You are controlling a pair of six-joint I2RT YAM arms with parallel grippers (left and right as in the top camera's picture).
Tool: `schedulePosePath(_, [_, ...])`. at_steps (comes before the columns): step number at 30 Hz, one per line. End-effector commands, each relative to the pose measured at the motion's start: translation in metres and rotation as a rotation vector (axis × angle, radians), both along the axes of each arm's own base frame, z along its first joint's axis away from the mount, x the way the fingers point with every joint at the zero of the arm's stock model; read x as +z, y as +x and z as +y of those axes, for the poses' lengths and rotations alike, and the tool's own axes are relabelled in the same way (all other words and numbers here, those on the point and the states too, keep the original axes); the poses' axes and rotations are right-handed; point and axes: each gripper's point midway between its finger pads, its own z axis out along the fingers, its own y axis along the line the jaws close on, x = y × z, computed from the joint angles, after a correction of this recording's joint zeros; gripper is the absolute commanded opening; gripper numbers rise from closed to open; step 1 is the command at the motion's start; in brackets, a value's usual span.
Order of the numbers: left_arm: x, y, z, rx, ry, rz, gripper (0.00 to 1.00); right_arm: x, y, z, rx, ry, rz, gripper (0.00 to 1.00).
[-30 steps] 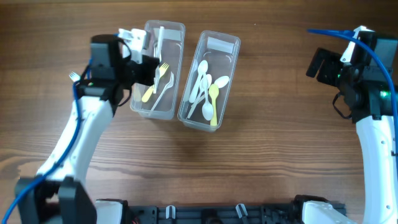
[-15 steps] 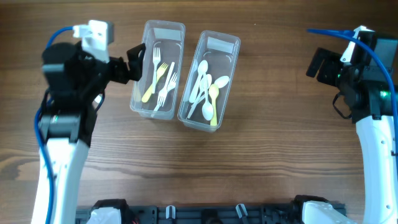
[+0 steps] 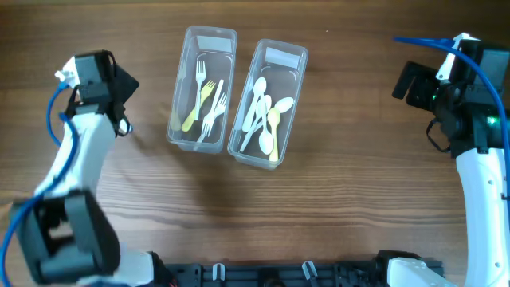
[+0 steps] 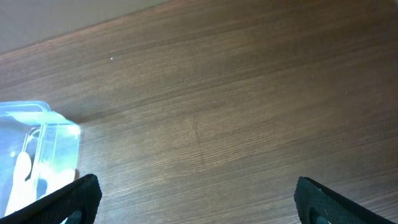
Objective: Pack container
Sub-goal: 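Grasp the light-blue fork with the left gripper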
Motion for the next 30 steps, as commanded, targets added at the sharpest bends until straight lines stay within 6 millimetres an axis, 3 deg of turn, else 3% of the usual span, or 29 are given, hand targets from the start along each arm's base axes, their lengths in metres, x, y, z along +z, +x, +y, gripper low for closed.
schedulePosePath(1, [-0.048, -0.007, 0.03, 0.188, -0.069, 0.044, 0.92, 0.003, 0.0, -0.002, 0.002, -0.025, -0.004, 1.0])
schedulePosePath(6, [-0.096, -0.005, 0.067, 0.252, -0.101, 0.06, 0.87, 0.003, 0.0, -0.002, 0.002, -0.025, -0.004, 1.0])
schedulePosePath(9, [-0.115, 0.004, 0.071, 0.192, -0.11, 0.059, 0.81, 0.003, 0.0, -0.002, 0.002, -0.025, -0.004, 1.0])
schedulePosePath(11, [-0.123, 0.013, 0.066, 0.084, -0.077, 0.071, 0.72, 0.003, 0.0, -0.002, 0.002, -0.025, -0.004, 1.0])
schedulePosePath(14, [-0.126, 0.017, 0.063, -0.009, -0.027, 0.099, 0.65, 0.003, 0.0, -0.002, 0.002, -0.025, -0.004, 1.0])
schedulePosePath(19, [-0.132, 0.011, 0.055, -0.035, -0.037, 0.146, 0.7, 0.003, 0.0, -0.002, 0.002, -0.025, -0.004, 1.0])
schedulePosePath(26, [-0.144, 0.009, 0.028, -0.091, -0.049, 0.204, 0.71, 0.003, 0.0, -0.002, 0.002, -0.025, -0.004, 1.0])
schedulePosePath(30, [-0.163, 0.004, 0.026, -0.091, -0.059, 0.237, 0.73, 0.003, 0.0, -0.002, 0.002, -0.025, -0.004, 1.0])
